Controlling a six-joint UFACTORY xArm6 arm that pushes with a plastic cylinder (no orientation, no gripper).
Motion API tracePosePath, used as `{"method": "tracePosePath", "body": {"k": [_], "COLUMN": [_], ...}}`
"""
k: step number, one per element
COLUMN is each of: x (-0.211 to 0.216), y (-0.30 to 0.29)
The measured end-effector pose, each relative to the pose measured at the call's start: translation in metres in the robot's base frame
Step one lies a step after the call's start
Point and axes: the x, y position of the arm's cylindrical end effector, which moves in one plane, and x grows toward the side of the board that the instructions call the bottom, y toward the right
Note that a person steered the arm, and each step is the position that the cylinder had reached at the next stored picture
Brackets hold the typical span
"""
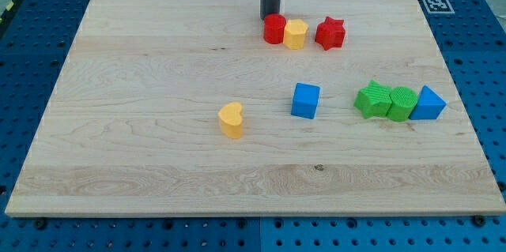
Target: Place your hand right to the red star
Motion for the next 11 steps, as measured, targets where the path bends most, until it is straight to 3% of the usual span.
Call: {"method": "tracePosePath", "body": {"k": [4, 5, 6, 8, 9, 11], "x": [-0.005, -0.034, -0.035, 0.014, 0.037, 0.038], "y": [-0.001, 0.031, 0.081, 0.182, 0.184, 0.161]}}
